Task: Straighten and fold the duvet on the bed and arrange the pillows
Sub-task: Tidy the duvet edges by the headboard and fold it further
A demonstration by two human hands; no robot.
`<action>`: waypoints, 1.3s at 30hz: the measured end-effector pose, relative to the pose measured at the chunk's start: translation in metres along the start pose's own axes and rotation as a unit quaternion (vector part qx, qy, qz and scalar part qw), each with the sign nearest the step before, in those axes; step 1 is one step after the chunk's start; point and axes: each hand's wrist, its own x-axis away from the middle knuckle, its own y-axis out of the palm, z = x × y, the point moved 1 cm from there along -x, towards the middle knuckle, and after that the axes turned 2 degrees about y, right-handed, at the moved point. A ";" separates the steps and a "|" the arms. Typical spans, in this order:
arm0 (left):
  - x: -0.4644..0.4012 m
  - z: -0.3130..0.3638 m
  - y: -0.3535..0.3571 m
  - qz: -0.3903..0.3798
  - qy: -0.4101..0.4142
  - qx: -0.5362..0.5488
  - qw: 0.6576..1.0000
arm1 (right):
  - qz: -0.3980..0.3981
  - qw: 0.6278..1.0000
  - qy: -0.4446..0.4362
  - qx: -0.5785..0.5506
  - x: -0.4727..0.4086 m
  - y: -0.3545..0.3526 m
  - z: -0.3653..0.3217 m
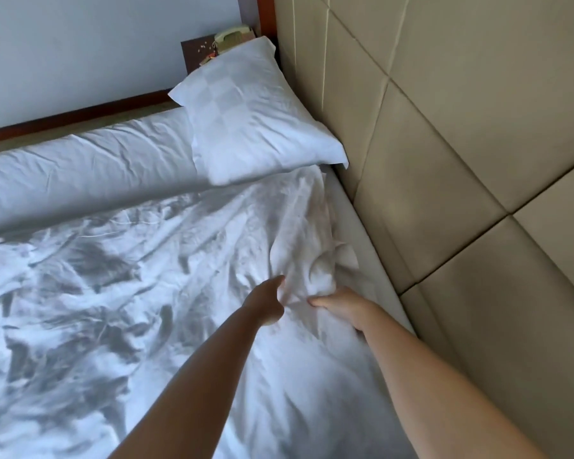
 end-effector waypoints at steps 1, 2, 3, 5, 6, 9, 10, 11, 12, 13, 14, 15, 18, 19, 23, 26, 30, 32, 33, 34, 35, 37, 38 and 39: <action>0.003 0.003 -0.001 0.002 0.008 -0.003 1.000 | 0.039 0.998 -0.040 -0.018 0.007 -0.004 -0.013; 0.005 0.008 -0.003 0.012 0.019 -0.002 1.000 | 0.101 0.991 -0.087 -0.021 0.011 -0.011 -0.026; 0.007 0.013 -0.005 0.030 0.031 0.000 0.999 | 0.173 0.974 -0.146 -0.009 0.016 -0.020 -0.043; 0.012 0.026 -0.012 0.088 0.063 -0.002 0.994 | 0.281 0.928 -0.244 0.011 0.030 -0.038 -0.072; 0.015 0.030 -0.014 0.117 0.079 -0.004 0.990 | 0.304 0.914 -0.269 0.020 0.034 -0.045 -0.081; 0.034 0.027 -0.008 0.130 0.116 -0.056 0.983 | 0.247 0.947 -0.200 0.055 0.040 -0.054 -0.068; 0.043 0.020 -0.001 0.112 0.114 -0.079 0.984 | 0.205 0.965 -0.140 0.080 0.043 -0.054 -0.052; 0.052 0.011 0.010 0.090 0.105 -0.096 0.986 | 0.169 0.975 -0.082 0.116 0.047 -0.052 -0.030; 0.062 0.000 0.021 0.069 0.095 -0.110 0.987 | 0.135 0.979 -0.031 0.152 0.050 -0.048 -0.005; 0.070 -0.011 0.032 0.047 0.085 -0.123 0.988 | 0.099 0.980 0.004 0.174 0.054 -0.042 0.020; 0.078 -0.021 0.044 0.026 0.080 -0.137 0.987 | 0.064 0.982 0.029 0.177 0.058 -0.034 0.042; 0.087 -0.029 0.056 0.008 0.079 -0.154 0.985 | 0.034 0.984 0.044 0.166 0.060 -0.025 0.061; 0.106 -0.041 0.086 -0.012 0.103 -0.194 0.976 | 0.004 0.980 0.063 0.189 0.072 0.002 0.101; 0.110 -0.042 0.094 -0.013 0.113 -0.204 0.972 | 0.007 0.976 0.058 0.209 0.078 0.009 0.109; 0.120 -0.046 0.117 -0.014 0.128 -0.225 0.966 | 0.108 0.971 0.041 0.208 0.092 0.029 0.126; 0.125 -0.047 0.124 -0.029 0.116 -0.218 0.969 | 0.182 0.963 0.055 0.193 0.090 0.037 0.143; 0.132 -0.043 0.123 -0.042 0.108 -0.197 0.974 | 0.119 0.977 0.017 0.175 0.095 0.047 0.158; 0.136 -0.041 0.122 -0.048 0.103 -0.195 0.974 | 0.161 0.971 -0.017 0.175 0.106 0.044 0.151; 0.139 -0.039 0.120 -0.047 0.101 -0.197 0.974 | 0.184 0.967 -0.030 0.172 0.112 0.041 0.144; 0.141 -0.037 0.119 -0.046 0.102 -0.203 0.973 | 0.203 0.963 -0.044 0.173 0.119 0.039 0.138; 0.144 -0.035 0.119 -0.048 0.105 -0.213 0.970 | 0.231 0.953 -0.062 0.185 0.127 0.037 0.133; 0.147 -0.033 0.121 -0.052 0.111 -0.234 0.964 | 0.305 0.923 -0.093 0.214 0.137 0.043 0.135; 0.148 -0.035 0.123 -0.053 0.111 -0.240 0.963 | 0.317 0.917 -0.090 0.223 0.139 0.048 0.143; 0.149 -0.038 0.126 -0.059 0.109 -0.246 0.961 | 0.296 0.925 -0.067 0.228 0.138 0.054 0.153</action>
